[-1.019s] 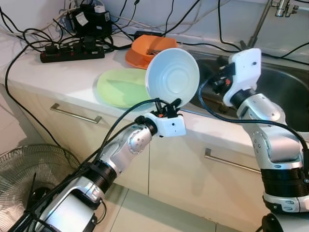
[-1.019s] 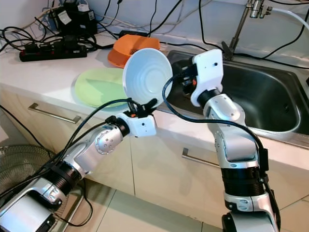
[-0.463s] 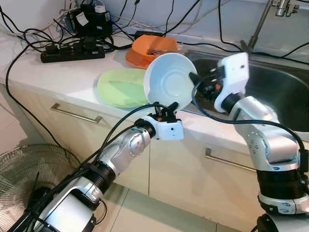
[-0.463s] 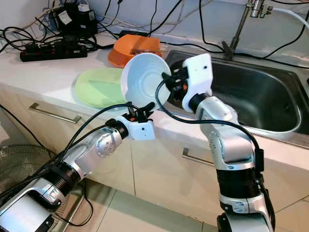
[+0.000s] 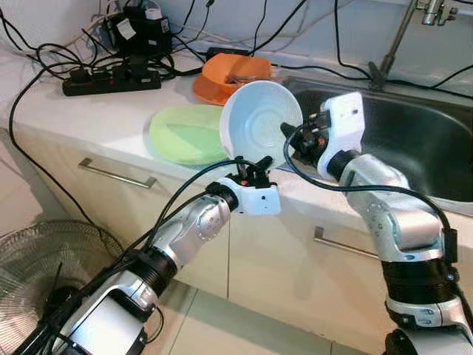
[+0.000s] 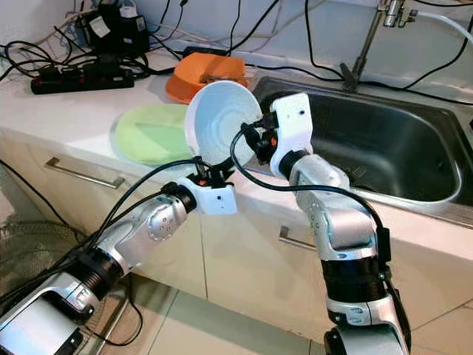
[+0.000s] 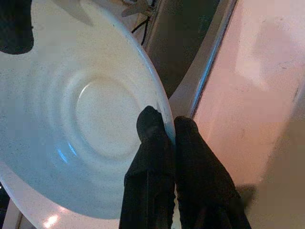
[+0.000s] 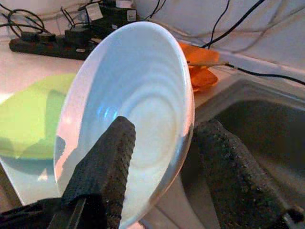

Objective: Kitchen organization

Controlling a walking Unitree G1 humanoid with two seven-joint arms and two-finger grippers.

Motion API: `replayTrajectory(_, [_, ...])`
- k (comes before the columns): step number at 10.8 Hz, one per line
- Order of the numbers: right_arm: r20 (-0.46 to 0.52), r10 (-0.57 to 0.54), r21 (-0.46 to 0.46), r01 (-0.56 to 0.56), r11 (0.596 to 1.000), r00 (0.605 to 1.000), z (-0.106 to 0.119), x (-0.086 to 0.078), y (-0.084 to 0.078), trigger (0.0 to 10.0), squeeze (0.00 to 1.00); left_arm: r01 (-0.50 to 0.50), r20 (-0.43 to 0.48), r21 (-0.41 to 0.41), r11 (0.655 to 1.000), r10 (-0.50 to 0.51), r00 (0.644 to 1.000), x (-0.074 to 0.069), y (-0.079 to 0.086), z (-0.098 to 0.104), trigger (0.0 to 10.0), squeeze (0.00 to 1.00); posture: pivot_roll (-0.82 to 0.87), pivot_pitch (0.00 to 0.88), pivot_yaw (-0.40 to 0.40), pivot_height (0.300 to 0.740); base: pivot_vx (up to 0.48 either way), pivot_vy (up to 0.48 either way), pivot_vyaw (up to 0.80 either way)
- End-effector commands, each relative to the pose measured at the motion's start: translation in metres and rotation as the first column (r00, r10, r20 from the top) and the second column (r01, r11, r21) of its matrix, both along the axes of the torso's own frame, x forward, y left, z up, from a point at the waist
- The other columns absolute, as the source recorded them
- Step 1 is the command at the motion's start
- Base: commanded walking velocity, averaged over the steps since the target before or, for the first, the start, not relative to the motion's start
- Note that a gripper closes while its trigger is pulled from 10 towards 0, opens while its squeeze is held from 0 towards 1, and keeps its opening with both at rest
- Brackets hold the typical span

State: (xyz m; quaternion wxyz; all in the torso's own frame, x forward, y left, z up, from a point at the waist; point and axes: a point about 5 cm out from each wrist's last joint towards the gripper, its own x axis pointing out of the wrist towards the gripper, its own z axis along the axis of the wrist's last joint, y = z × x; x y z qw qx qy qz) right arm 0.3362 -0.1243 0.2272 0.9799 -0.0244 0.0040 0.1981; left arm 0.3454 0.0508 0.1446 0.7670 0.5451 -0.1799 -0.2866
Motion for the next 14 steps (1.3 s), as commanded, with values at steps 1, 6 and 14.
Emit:
replayTrajectory(1, [-0.005,-0.013,0.006,0.013,1.0,1.0,0.002,0.003,0.0,10.0,0.0,0.017,0.047,-0.013,1.0,-0.017,0.999,0.001,-0.005,0.01,10.0,0.0,0.15,0.03,-0.001,0.74,0.0,0.0,0.0])
replayTrajectory(6, [-0.034,-0.064,0.031,0.065,0.997,0.997,-0.006,0.01,0.0,10.0,0.0,0.022,0.056,-0.013,1.0,-0.021,0.998,0.001,-0.006,0.012,10.0,0.0,0.15,0.029,-0.003,0.74,0.0,0.0,0.0])
replayTrajectory(14, [-0.052,-0.06,0.039,0.062,0.997,0.997,-0.012,0.012,0.003,0.0,0.0,0.017,0.117,-0.003,1.0,-0.017,0.993,0.001,-0.007,0.018,10.0,0.0,0.16,0.03,-0.01,0.74,0.0,0.0,0.0])
